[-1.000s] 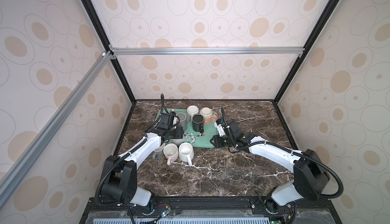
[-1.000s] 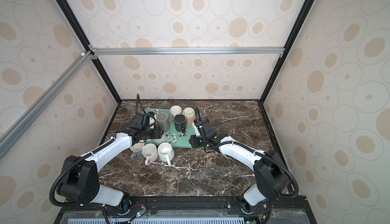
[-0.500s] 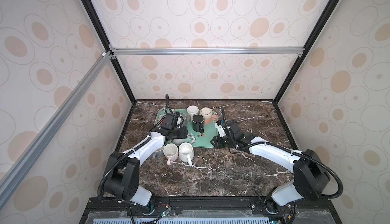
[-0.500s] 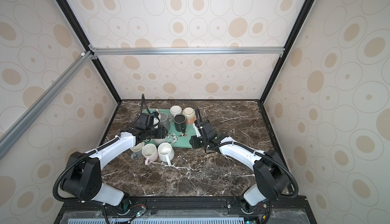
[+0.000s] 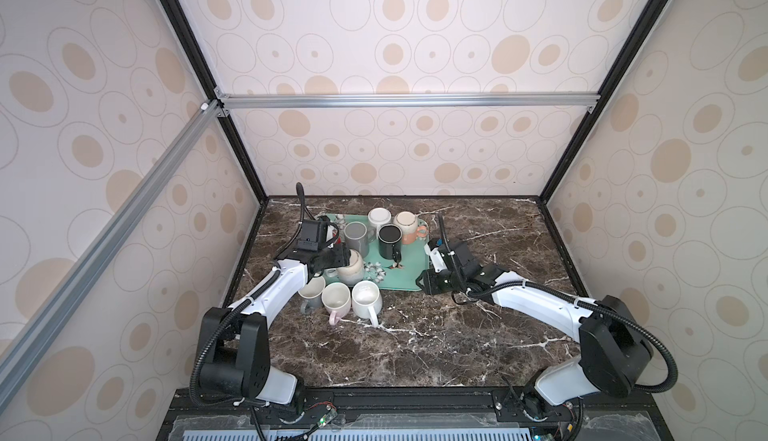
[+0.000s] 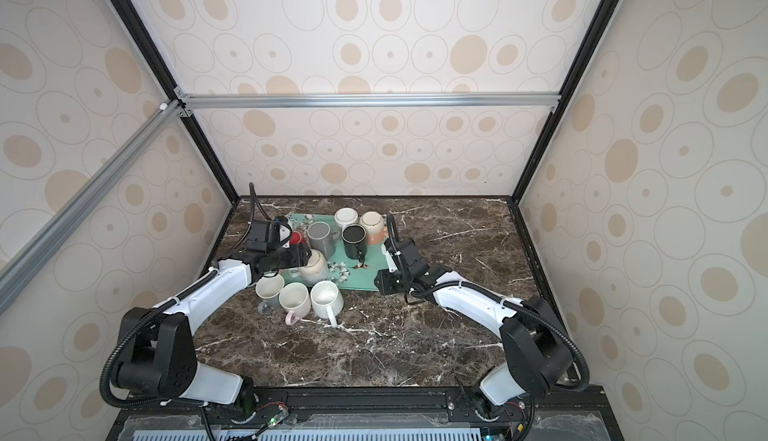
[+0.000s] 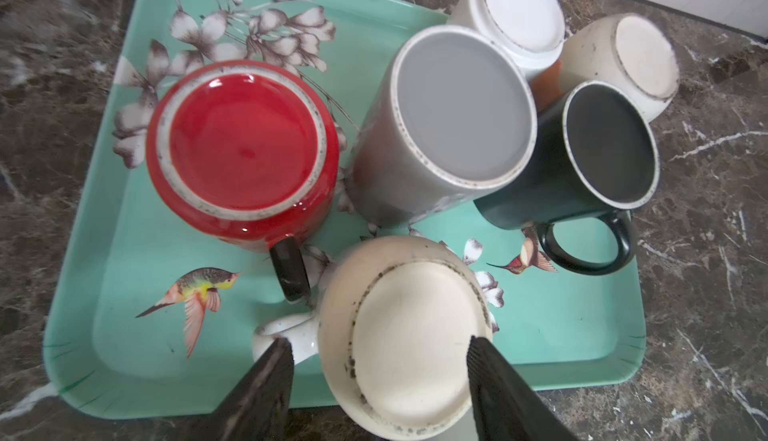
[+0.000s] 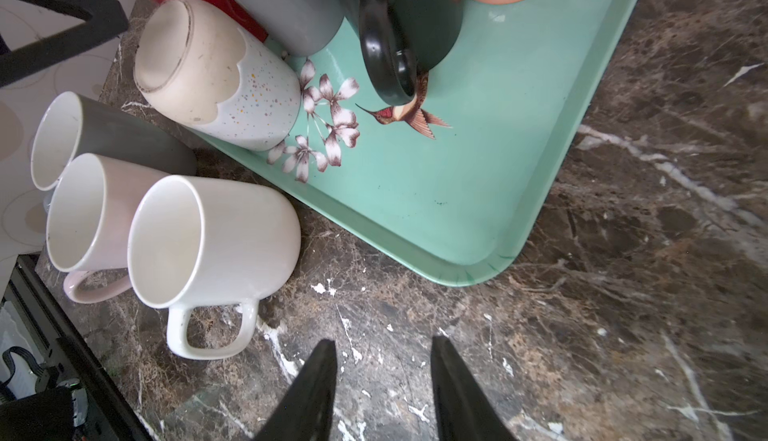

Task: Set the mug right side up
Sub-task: 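Reach the left gripper down onto the upside-down speckled cream mug on the tray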

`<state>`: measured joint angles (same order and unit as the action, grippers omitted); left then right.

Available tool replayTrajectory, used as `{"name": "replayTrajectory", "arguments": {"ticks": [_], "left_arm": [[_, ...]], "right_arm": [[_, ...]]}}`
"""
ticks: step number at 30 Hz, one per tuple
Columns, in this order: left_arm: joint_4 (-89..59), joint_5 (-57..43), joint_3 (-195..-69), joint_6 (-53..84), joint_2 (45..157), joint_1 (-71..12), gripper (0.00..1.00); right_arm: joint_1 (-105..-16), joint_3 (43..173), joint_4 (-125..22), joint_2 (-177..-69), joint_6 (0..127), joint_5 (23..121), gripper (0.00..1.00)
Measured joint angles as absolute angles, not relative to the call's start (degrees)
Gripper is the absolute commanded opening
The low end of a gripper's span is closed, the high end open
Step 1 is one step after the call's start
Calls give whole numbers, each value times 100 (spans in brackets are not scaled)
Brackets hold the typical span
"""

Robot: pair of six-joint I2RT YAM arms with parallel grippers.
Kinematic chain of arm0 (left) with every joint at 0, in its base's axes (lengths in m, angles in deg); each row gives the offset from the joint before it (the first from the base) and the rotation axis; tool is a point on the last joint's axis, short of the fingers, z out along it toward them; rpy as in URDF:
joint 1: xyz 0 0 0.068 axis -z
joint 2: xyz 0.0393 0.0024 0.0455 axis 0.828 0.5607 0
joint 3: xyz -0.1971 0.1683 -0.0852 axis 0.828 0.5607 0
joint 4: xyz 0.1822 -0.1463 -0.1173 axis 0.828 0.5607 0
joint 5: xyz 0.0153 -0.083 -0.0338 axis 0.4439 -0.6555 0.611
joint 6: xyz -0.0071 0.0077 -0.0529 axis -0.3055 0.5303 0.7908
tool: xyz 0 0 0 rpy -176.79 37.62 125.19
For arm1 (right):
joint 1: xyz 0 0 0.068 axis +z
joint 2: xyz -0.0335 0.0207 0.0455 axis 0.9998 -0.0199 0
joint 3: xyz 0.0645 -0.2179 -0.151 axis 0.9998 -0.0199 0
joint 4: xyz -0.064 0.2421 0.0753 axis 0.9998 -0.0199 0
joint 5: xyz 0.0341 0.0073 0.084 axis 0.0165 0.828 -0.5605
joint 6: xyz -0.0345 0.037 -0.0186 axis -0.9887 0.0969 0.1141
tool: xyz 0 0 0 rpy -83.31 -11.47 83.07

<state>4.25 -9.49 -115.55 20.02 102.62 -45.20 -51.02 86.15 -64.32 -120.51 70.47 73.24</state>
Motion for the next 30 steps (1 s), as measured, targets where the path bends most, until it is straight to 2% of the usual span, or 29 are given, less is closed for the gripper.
{"name": "replayTrajectory", "arguments": {"ticks": [12, 20, 26, 30], "left_arm": [[-279, -1740, -11089, 2547, 10278, -4367, 60], [-804, -1847, -11050, 3017, 10420, -3589, 59], [-885, -1792, -11380, 3108, 10914, -2968, 61], [-539, -1515, -11773, 2717, 11001, -2894, 64]], "right_arm": [[-5102, 8587, -6421, -12038, 7049, 7324, 41], [-5102, 8587, -6425, -12038, 7047, 7324, 41], [-5102, 8578, -6445, -11976, 7047, 7333, 41], [-5102, 8539, -6471, -11845, 7047, 7374, 41]]}}
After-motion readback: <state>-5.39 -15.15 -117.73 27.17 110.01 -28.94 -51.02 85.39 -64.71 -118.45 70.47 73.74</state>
